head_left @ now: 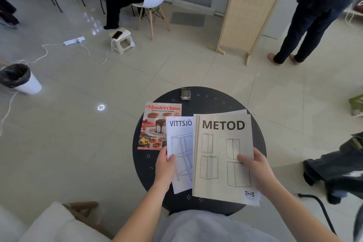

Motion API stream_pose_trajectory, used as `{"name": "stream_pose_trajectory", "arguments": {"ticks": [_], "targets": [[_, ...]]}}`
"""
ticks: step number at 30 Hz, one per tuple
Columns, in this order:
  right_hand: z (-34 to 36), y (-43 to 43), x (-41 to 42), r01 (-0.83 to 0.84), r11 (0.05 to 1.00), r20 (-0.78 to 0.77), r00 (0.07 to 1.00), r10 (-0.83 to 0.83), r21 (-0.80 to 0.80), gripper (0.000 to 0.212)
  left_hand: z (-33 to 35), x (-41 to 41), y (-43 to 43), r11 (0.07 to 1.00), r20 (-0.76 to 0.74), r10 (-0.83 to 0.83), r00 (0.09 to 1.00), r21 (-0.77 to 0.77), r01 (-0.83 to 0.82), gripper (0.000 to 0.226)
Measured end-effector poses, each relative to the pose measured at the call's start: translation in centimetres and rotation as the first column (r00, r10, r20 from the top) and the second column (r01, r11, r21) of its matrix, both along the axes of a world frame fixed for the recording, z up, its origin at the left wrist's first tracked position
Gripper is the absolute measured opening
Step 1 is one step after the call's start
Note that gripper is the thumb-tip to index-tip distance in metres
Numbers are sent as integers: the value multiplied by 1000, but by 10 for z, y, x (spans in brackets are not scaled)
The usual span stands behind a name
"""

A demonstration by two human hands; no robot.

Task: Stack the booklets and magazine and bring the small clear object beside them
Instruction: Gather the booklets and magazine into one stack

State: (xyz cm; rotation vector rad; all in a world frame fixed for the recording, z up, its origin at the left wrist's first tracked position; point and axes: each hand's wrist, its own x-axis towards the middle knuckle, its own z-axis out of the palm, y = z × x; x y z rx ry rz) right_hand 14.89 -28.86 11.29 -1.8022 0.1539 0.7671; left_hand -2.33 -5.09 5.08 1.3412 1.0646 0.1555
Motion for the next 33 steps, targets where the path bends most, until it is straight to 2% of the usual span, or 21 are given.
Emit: {"name": "stream_pose_trajectory", "arguments": {"ticks": [6,11,17,23,28,33], "targets": [[4,1,5,22,998,-26,999,-21,52,28,30,6,-5,997,133,-3,991,-70,13,39],[12,-2,9,11,995,-32,999,-8,98,25,44,10,-9,994,162,-71,984,-65,83,43],[10,-4,15,-23,994,-75,997,30,102,35,61,20,-18,979,203,-120,972,-138,150,35],[5,-10,19,12,988,-142,990,10,155,34,67,28,-24,965,245,-189,951,-135,227,35],[6,-11,20,-7,974,-196,979,53,227,32,71,33,-27,955,248,-201,948,-166,246,45],[9,-7,18,8,962,-197,979,48,275,33,73,39,-32,964,231,-111,967,-211,161,24]]}}
